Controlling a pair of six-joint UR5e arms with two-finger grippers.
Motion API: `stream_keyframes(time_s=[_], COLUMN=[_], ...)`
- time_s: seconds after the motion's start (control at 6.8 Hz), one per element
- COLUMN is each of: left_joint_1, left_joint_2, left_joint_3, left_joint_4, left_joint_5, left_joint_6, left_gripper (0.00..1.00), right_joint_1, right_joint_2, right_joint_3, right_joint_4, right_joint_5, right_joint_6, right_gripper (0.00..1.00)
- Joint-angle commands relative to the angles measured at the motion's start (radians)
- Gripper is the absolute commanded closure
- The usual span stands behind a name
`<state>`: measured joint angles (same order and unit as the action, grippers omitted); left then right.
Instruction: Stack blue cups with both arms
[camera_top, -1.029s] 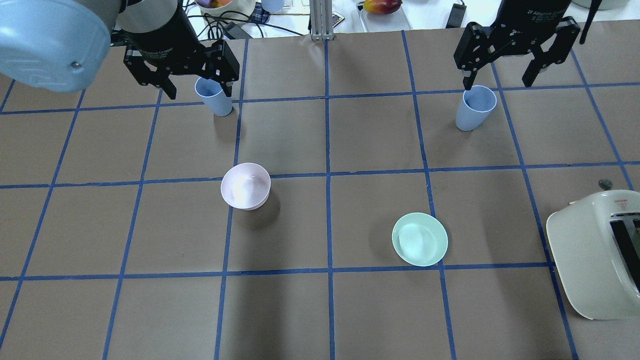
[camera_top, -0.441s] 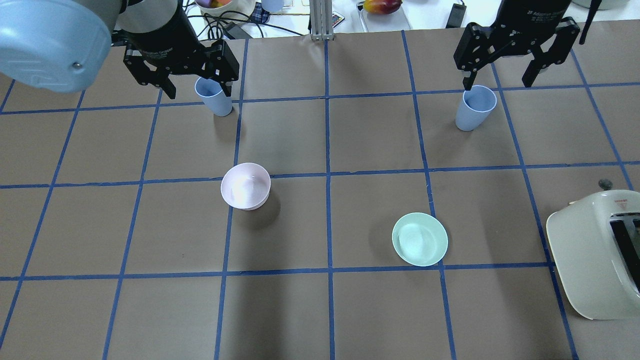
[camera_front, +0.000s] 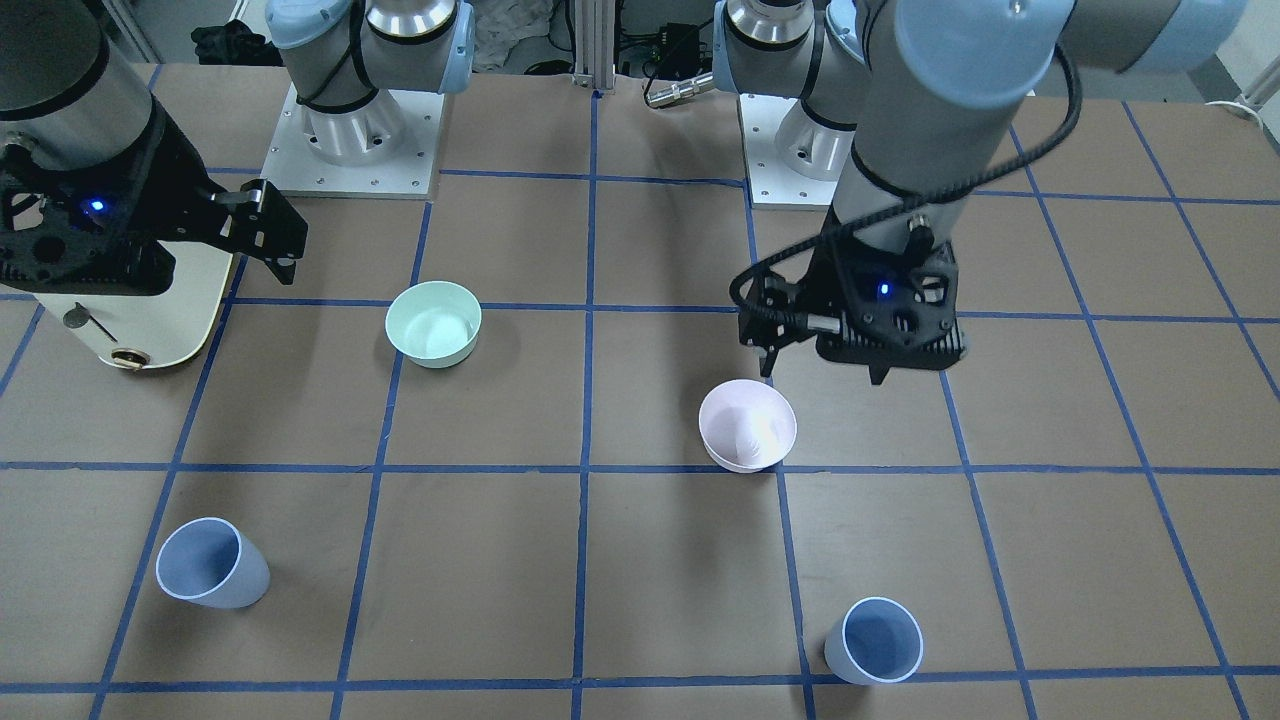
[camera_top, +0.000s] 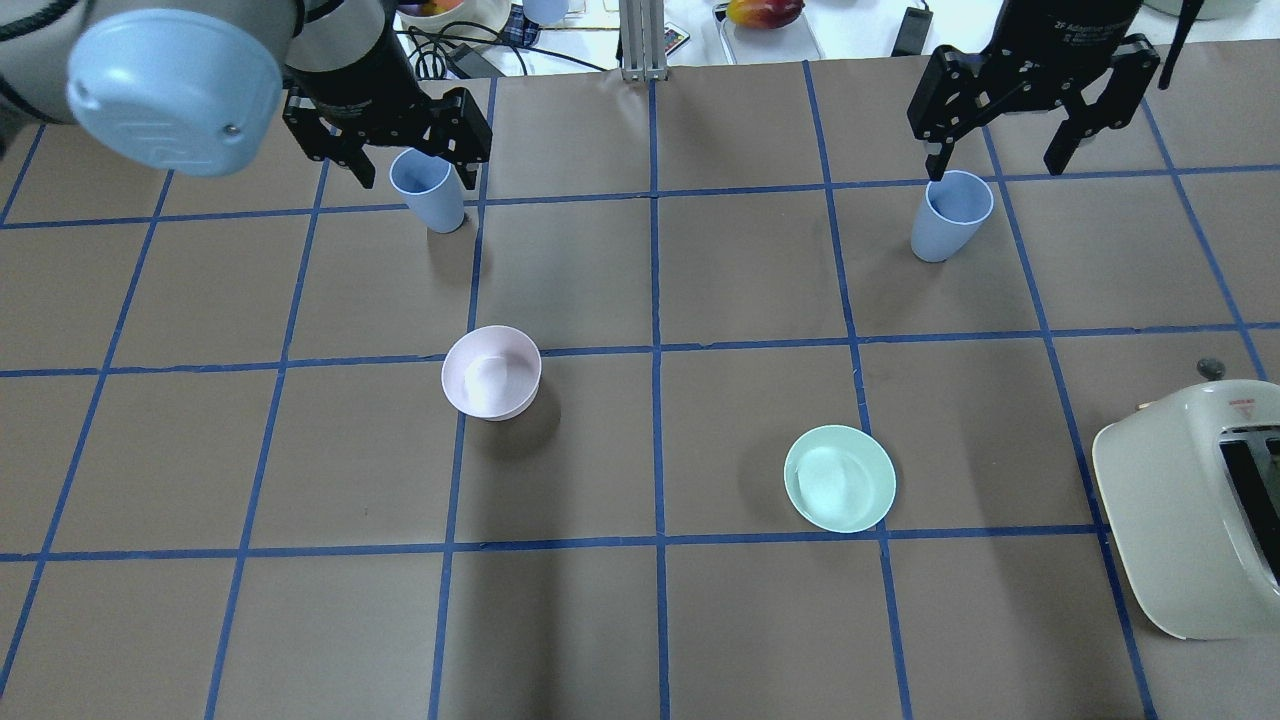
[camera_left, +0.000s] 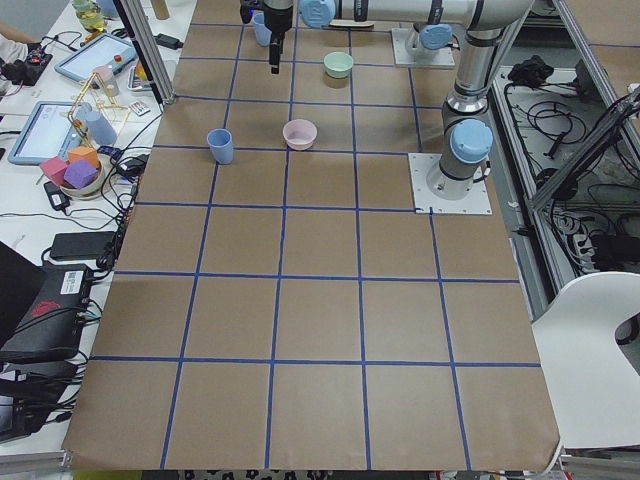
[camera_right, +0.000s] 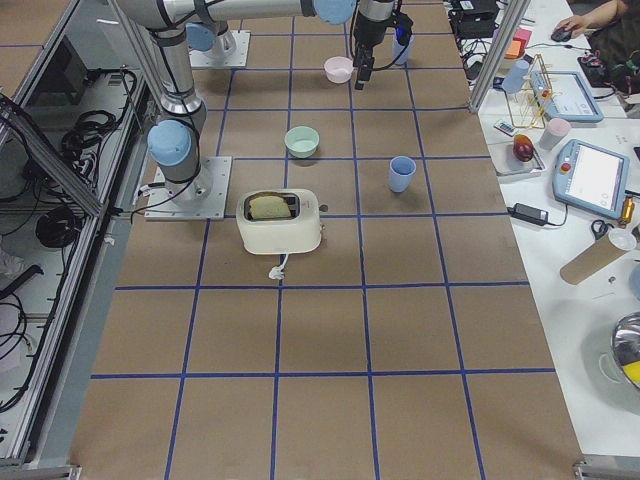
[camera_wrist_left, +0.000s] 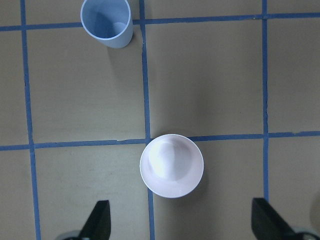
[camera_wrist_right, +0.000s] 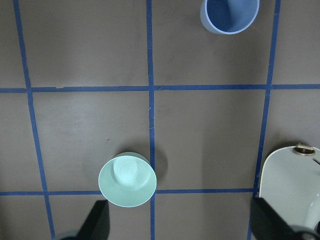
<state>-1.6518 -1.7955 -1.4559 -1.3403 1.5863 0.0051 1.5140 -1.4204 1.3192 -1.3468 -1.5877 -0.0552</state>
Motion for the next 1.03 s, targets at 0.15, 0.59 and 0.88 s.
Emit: stream_keyframes(time_s=[0.15, 0.59, 0.88], left_joint_1=[0.076, 0.076, 0.076], left_joint_2=[-0.294, -0.444, -0.469], left_joint_3=[0.114, 0.200, 0.198], left_joint_4=[0.230, 0.246, 0.280], left_joint_5=[0.004, 0.006, 0.020], left_joint_6=[0.082, 0.096, 0.105], left_gripper=[0.00, 0.00, 0.36], right_joint_1=[-0.003, -0.034, -0.063], right_joint_2=[0.004, 0.024, 0.037], right_joint_3=[0.000, -0.003, -0.002], right_joint_4=[-0.036, -0.052, -0.164], right_joint_5=[-0.002, 0.005, 0.002], right_joint_6=[0.000, 0.003, -0.018], right_gripper=[0.00, 0.00, 0.00])
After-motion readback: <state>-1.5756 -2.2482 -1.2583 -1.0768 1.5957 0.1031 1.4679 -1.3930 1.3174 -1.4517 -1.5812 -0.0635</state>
